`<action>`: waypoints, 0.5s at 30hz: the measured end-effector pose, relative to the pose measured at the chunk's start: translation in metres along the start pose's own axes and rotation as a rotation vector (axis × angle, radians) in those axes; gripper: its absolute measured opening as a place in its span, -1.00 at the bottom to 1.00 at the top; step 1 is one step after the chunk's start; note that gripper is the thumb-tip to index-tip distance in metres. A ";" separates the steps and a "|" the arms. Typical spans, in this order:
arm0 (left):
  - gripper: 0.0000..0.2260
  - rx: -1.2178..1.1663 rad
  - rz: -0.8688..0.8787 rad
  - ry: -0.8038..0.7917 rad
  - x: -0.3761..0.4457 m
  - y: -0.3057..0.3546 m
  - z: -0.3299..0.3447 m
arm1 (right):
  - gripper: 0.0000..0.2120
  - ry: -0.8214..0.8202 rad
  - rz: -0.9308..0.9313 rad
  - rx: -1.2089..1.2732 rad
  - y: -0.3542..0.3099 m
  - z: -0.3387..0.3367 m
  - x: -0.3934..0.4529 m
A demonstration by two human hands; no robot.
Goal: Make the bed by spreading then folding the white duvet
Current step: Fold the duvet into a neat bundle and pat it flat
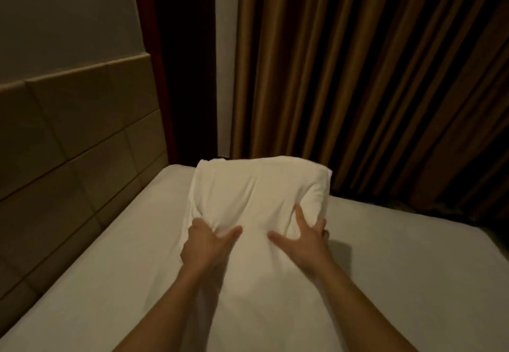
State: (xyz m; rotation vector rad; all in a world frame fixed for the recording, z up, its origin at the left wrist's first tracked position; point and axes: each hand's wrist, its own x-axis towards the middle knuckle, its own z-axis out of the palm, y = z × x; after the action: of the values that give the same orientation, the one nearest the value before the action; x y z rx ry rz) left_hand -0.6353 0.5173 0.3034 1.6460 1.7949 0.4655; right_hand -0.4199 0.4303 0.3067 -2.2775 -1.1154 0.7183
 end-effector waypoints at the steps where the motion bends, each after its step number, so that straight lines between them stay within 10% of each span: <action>1: 0.05 0.101 -0.011 -0.045 -0.006 -0.009 0.024 | 0.09 -0.090 0.053 -0.018 0.026 0.017 0.001; 10: -0.08 0.424 0.304 -0.108 0.016 0.008 0.064 | -0.20 -0.131 -0.017 -0.142 0.061 0.052 0.018; 15: 0.13 0.231 -0.095 -0.105 0.047 -0.004 0.077 | -0.19 -0.104 -0.022 -0.216 0.039 0.075 0.031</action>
State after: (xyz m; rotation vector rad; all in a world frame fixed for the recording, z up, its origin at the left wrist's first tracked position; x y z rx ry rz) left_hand -0.5869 0.5496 0.2342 1.6944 1.8949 0.1298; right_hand -0.4307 0.4501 0.2198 -2.4256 -1.3213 0.7473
